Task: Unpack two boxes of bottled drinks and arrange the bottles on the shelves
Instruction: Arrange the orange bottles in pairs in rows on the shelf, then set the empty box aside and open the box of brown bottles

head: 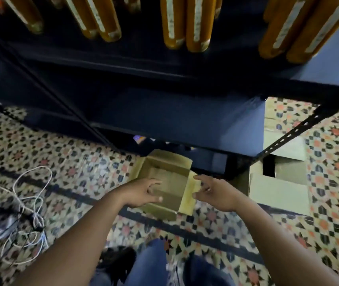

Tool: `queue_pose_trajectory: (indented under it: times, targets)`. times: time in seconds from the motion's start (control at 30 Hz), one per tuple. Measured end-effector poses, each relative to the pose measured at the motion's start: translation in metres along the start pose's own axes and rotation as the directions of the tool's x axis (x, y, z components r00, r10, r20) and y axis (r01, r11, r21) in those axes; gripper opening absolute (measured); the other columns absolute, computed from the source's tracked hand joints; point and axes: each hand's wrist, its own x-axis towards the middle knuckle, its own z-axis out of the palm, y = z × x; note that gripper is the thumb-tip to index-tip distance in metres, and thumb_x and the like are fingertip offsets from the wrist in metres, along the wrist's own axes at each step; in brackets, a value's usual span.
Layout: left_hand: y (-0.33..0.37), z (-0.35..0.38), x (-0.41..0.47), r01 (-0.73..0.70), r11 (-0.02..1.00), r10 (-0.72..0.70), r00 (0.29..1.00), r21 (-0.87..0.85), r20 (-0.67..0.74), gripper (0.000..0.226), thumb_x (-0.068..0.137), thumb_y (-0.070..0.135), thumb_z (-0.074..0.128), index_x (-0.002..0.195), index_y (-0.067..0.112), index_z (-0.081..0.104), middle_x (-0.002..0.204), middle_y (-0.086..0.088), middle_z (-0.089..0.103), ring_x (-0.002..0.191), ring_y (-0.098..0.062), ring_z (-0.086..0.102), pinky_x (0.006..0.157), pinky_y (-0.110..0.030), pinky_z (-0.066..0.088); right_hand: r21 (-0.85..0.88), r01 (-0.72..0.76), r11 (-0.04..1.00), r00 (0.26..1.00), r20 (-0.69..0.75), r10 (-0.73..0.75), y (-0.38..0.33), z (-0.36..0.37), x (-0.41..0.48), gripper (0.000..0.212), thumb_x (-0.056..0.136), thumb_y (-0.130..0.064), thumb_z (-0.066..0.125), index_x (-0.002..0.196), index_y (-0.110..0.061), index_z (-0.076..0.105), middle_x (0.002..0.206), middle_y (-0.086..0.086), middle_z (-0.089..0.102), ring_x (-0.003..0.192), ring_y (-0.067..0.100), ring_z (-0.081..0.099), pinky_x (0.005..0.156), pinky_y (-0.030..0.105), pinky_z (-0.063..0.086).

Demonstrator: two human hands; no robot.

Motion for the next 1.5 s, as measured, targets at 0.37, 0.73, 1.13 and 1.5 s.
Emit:
queue_pose_trajectory:
  times: [0.37, 0.73, 1.13, 1.5]
  targets:
    - [-0.198, 0.051, 0.215, -0.008, 0.990, -0.018, 0.983, -0.141, -0.182, 0.074, 0.094, 0.050, 0.065, 0.156, 0.045, 0.025, 0.152, 0.003, 0.047, 0.130, -0.016, 0.053, 0.102, -0.039, 0.050, 0.207, -0.146, 0.967, 0.955, -0.226, 0.193, 0.074, 0.158, 0.197, 0.073, 0.096, -0.046, 0.067, 0.156, -0.047, 0.026, 0.149, -0.005, 0.052, 0.125, 0.013, 0.054, 0.094, 0.029, 0.045]
    - [-0.330, 0.097, 0.425, -0.088, 0.996, 0.062, 0.872, -0.031, -0.486, 0.099, 0.094, 0.040, 0.068, 0.156, 0.051, -0.009, 0.170, 0.003, 0.006, 0.153, -0.029, 0.021, 0.115, -0.056, 0.037, 0.439, -0.053, 0.897, 0.841, -0.464, 0.277, 0.201, 0.276, 0.379, 0.094, 0.098, -0.018, 0.064, 0.154, -0.062, 0.004, 0.170, -0.011, 0.009, 0.154, 0.026, 0.021, 0.121, 0.056, 0.032]
    - [-0.358, 0.112, 0.455, -0.152, 0.971, 0.022, 0.824, -0.184, -0.566, 0.079, 0.105, 0.037, 0.050, 0.155, 0.055, -0.008, 0.157, 0.015, 0.031, 0.127, -0.025, 0.053, 0.095, -0.034, 0.043, 0.707, 0.079, 0.703, 0.791, -0.474, 0.387, 0.216, 0.301, 0.403, 0.081, 0.109, -0.022, 0.044, 0.152, -0.065, -0.009, 0.169, -0.022, -0.001, 0.156, 0.019, 0.009, 0.120, 0.059, 0.026]
    - [-0.304, 0.131, 0.449, -0.269, 0.928, 0.070, 0.806, -0.258, -0.588, 0.059, 0.107, 0.043, 0.042, 0.155, 0.056, 0.011, 0.146, 0.025, 0.043, 0.116, 0.000, 0.054, 0.095, -0.021, 0.043, 0.771, 0.181, 0.610, 0.709, -0.532, 0.462, 0.246, 0.296, 0.359, 0.065, 0.110, -0.031, 0.041, 0.153, -0.066, 0.006, 0.162, -0.032, 0.008, 0.149, 0.006, 0.015, 0.122, 0.049, 0.025]
